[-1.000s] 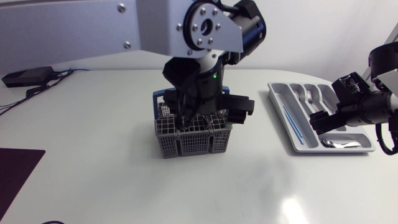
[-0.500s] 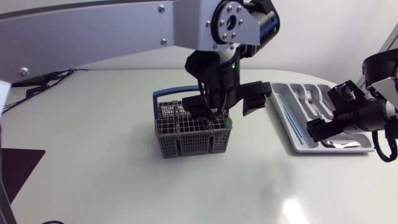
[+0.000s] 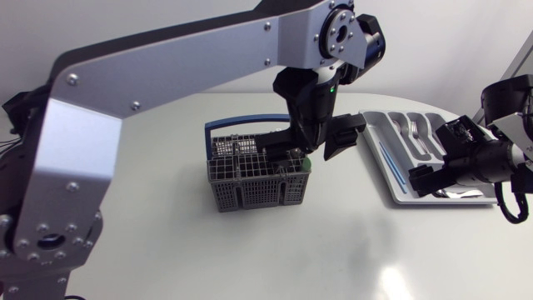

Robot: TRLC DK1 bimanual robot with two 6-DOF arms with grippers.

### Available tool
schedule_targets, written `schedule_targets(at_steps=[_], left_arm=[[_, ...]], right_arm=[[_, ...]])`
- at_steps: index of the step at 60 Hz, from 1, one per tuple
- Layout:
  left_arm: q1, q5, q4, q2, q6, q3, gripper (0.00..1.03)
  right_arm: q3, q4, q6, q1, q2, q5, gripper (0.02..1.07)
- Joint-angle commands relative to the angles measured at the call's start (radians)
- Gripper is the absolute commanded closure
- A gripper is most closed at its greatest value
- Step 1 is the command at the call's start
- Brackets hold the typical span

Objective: Unload the cutlery basket into the drawer organizer.

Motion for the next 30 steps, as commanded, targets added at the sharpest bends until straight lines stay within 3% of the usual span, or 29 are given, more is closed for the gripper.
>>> schedule_targets(at_steps=[1, 30], left_arm=[[0.01, 0.002, -0.046, 0.055, -0.039, 0.081, 0.18], [0.014, -0.024, -0.091, 0.147, -0.047, 0.189, 0.18]], right_arm=[[-0.03, 0.01, 0.027, 0.001, -0.003, -0.004, 0.1], [-0.05, 0.036, 0.017, -0.019, 0.01, -0.004, 0.1]])
